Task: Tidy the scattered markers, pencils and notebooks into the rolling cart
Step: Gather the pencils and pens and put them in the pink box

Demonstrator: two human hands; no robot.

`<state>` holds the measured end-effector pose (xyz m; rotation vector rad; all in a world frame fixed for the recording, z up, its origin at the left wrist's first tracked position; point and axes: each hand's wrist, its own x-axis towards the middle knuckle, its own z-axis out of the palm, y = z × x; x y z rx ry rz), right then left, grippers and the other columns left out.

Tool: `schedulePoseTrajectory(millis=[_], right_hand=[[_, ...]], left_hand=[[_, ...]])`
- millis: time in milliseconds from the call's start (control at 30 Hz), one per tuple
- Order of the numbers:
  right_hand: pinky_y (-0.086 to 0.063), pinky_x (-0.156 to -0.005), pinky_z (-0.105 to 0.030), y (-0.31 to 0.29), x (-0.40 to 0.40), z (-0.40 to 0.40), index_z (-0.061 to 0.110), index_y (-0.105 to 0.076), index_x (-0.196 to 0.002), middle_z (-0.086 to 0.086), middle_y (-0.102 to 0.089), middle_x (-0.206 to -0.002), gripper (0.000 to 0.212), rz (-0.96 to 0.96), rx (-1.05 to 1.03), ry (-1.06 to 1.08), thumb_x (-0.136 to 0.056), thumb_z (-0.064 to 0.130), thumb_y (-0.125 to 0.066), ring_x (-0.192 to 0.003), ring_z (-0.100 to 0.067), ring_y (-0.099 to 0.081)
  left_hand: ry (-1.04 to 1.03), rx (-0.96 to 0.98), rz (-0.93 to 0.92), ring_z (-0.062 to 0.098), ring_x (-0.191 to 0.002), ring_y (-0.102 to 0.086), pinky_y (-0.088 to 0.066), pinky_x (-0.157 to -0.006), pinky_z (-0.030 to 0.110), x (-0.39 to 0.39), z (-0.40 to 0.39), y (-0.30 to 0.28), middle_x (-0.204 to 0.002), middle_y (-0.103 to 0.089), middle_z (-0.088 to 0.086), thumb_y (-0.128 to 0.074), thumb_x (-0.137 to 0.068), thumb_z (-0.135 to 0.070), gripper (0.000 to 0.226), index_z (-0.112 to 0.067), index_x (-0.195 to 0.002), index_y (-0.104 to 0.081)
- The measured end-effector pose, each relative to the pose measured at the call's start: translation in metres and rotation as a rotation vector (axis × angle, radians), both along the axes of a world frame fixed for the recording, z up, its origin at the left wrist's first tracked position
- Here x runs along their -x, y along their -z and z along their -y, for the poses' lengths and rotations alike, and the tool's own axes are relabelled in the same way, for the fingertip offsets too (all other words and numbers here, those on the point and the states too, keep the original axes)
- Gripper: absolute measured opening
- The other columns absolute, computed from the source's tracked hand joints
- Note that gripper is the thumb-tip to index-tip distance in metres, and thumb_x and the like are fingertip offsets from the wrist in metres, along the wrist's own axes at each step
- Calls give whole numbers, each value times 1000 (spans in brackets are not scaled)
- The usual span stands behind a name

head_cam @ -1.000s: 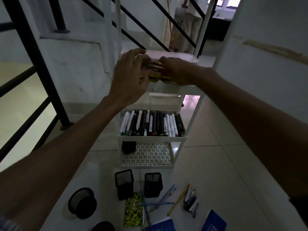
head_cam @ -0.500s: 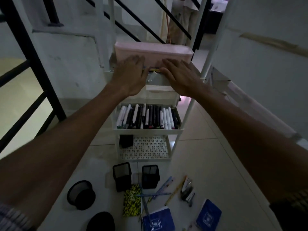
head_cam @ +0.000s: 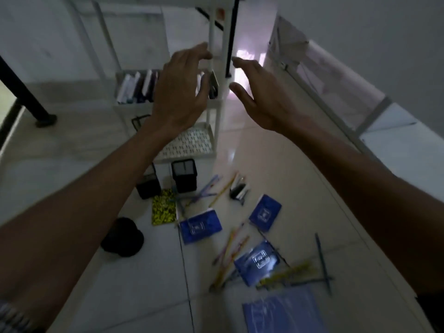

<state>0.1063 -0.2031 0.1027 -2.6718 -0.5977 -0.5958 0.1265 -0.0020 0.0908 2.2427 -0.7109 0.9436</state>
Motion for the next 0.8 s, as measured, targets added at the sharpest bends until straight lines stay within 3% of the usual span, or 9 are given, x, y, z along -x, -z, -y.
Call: schedulePoseTrajectory(millis=[133,267,467,667,800], right_hand=[[-27,-108,-22,59,39,26,8,-36,-147,-11,-43,-148,58,-108,14,48,-102,44,-38,-134,-20,-42],[-31,-111,-30,116,84,51,10,-33,-148,-11,-41,-149,58,-223,-8,120,-102,44,-39,-135,-20,-41],[-30,-109,-28,200,160,94,10,-33,-149,-11,-40,-149,55,-402,-78,241,-102,40,-41,-134,-21,-41],[-31,-108,-31,271,249,145,4,-40,-144,-17,-45,-143,53,-531,-107,430,-100,32,-50,-131,-28,-45],[-28,-112,-36,307,282,171,3,-31,-148,-21,-38,-148,62,-672,-191,663,-98,33,-53,-136,-33,-37]], left_hand=[[18,-16,-161,19,-121,-50,-37,-101,28,35,16,69,-130,-56,3,-45,-94,-22,36,-14,-128,-53],[30,-32,-364,21,-109,-54,-40,-90,28,81,35,141,-120,-60,7,-46,-95,-27,34,-19,-128,-52],[136,-115,-605,23,-113,-54,-46,-89,35,165,55,240,-124,-58,6,-55,-91,-40,46,-21,-133,-46],[165,-239,-750,25,-130,-42,-37,-104,36,228,58,310,-144,-44,8,-57,-85,-57,77,-12,-144,-36],[163,-339,-853,28,-143,-24,-27,-115,44,249,52,328,-159,-21,10,-53,-77,-72,106,-13,-154,-11]])
